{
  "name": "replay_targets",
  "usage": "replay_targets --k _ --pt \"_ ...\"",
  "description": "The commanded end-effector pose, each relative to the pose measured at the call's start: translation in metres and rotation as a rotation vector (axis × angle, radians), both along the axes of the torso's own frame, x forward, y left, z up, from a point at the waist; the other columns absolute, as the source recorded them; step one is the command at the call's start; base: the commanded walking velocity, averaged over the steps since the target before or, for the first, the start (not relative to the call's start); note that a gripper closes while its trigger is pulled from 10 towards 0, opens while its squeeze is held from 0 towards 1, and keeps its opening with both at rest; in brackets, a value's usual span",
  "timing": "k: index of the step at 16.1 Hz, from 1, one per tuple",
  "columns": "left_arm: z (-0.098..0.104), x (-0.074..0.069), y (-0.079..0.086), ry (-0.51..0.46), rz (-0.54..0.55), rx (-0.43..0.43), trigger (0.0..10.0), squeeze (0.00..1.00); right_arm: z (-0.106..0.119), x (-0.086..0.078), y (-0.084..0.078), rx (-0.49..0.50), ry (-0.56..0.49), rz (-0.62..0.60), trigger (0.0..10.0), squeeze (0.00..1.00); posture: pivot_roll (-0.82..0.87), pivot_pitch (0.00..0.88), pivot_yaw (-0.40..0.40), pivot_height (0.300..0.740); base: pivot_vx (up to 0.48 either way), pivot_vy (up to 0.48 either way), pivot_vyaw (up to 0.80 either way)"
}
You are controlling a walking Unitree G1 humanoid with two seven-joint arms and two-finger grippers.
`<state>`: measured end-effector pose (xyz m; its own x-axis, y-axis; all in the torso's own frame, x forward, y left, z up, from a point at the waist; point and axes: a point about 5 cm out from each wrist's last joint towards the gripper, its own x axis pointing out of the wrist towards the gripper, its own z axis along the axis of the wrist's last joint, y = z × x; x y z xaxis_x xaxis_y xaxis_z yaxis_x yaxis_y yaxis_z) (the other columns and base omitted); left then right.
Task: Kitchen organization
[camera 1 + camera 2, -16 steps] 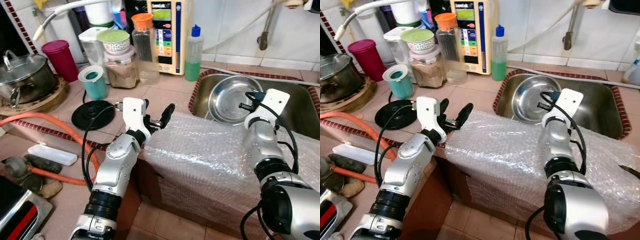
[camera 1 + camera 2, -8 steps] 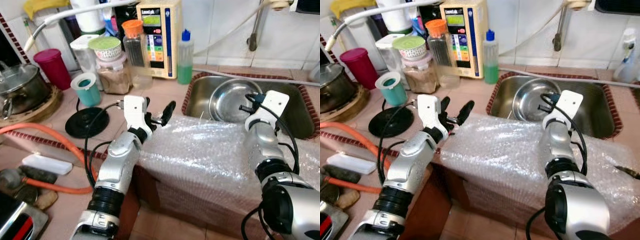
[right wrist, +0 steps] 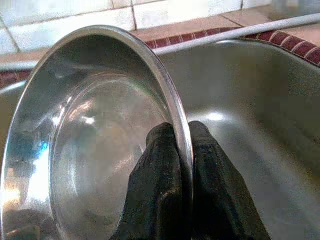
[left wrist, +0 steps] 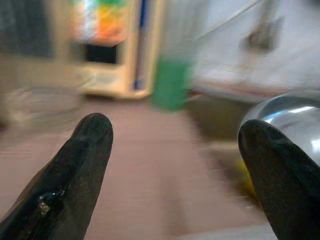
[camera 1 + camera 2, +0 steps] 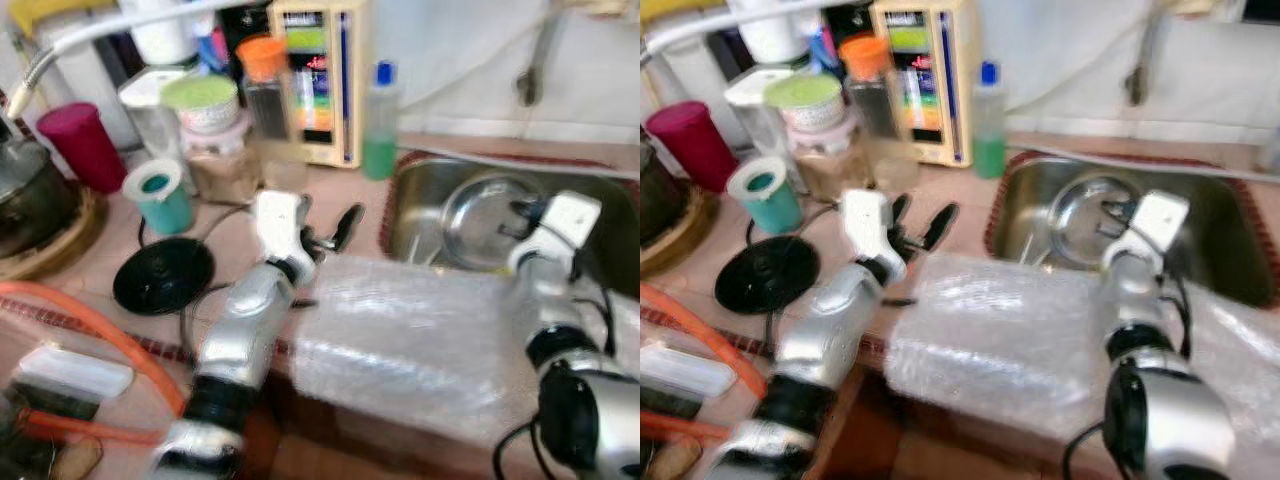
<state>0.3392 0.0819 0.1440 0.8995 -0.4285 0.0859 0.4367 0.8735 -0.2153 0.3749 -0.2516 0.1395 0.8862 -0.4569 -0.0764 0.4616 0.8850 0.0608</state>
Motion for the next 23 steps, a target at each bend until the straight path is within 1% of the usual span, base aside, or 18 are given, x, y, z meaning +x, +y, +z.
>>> replay_targets --k 1,15,16,17,18,21,23 --pt "0.008 0.000 -0.011 -0.029 -0.033 -0.006 10.0 0.00 0.022 0.006 -0.003 -0.042 -0.077 0.011 10.0 0.00 0.00 0.000 0.111 0.740 0.465 0.000 0.00" --pt "0.008 0.000 -0.011 -0.029 -0.033 -0.006 10.0 0.00 0.022 0.006 -0.003 -0.042 -0.077 0.011 10.0 0.00 0.00 0.000 0.111 0.740 0.465 0.000 0.00" --pt "0.008 0.000 -0.011 -0.023 -0.030 -0.015 10.0 0.00 0.022 0.006 -0.003 -0.045 -0.076 0.007 10.0 0.00 0.00 0.000 0.111 0.740 0.000 0.000 0.00" --pt "0.003 -0.004 -0.010 0.002 -0.008 -0.053 10.0 0.00 0.035 0.013 0.000 -0.131 -0.050 0.016 10.0 0.00 0.02 0.000 0.097 0.740 0.000 0.000 0.00" --pt "0.001 -0.004 -0.008 0.018 0.017 -0.053 10.0 0.00 0.038 0.014 0.001 -0.167 -0.035 0.019 10.0 0.00 0.02 0.000 0.097 0.740 0.000 0.000 0.00" --pt "-0.001 0.000 -0.006 0.046 0.043 -0.057 10.0 0.00 0.034 0.013 0.001 -0.153 -0.027 0.021 10.0 0.00 0.02 0.000 0.091 0.740 0.000 0.000 0.00" --pt "-0.002 0.002 -0.002 0.056 0.071 -0.043 10.0 0.00 0.032 0.013 0.004 -0.142 -0.026 0.035 10.0 0.00 0.02 0.000 0.091 0.740 0.000 0.000 0.00"
